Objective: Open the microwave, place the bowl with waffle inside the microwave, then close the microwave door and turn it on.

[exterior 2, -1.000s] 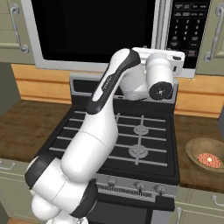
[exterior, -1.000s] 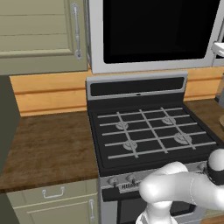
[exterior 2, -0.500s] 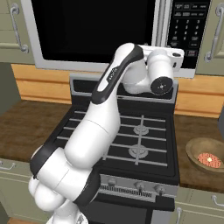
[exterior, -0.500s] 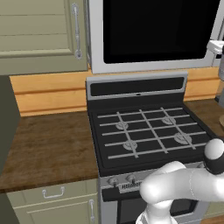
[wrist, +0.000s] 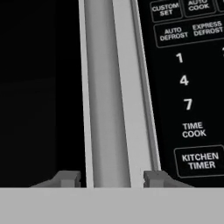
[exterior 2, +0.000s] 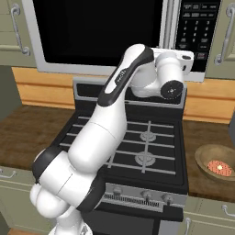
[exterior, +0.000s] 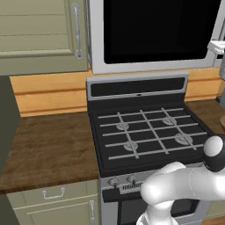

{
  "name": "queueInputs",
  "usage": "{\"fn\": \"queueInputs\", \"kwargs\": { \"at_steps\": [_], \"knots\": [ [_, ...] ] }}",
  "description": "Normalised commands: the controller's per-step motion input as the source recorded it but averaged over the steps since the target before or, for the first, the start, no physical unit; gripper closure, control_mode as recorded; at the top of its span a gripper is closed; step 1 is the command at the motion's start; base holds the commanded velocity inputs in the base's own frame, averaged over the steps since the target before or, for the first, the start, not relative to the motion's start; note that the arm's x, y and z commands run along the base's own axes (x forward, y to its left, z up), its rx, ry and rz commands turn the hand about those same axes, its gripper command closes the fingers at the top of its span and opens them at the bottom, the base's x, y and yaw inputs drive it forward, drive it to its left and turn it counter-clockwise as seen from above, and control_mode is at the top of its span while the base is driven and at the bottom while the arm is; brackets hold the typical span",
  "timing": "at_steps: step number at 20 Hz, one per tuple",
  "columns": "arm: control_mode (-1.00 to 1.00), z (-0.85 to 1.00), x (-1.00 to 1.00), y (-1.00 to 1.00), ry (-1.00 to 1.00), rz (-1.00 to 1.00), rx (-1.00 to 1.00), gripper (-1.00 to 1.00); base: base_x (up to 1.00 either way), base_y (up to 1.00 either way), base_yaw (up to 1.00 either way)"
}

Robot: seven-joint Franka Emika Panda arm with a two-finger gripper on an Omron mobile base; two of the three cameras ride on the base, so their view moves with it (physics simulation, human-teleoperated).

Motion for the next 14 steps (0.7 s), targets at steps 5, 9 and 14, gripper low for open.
{"fn": "queueInputs", "kwargs": {
  "at_steps": [5, 9, 14],
  "knots": [
    [-1.0, 0.0, 0.0, 0.0, 0.0, 0.0, 0.0, 1.0, 0.0, 0.0, 0.0],
    [-1.0, 0.0, -0.09, 0.0, 0.0, 0.01, 0.0, 1.0, 0.0, 0.0, 0.0],
    [-1.0, 0.0, -0.79, 0.0, 0.0, 0.03, 0.0, 1.0, 0.0, 0.0, 0.0]
  ]
}}
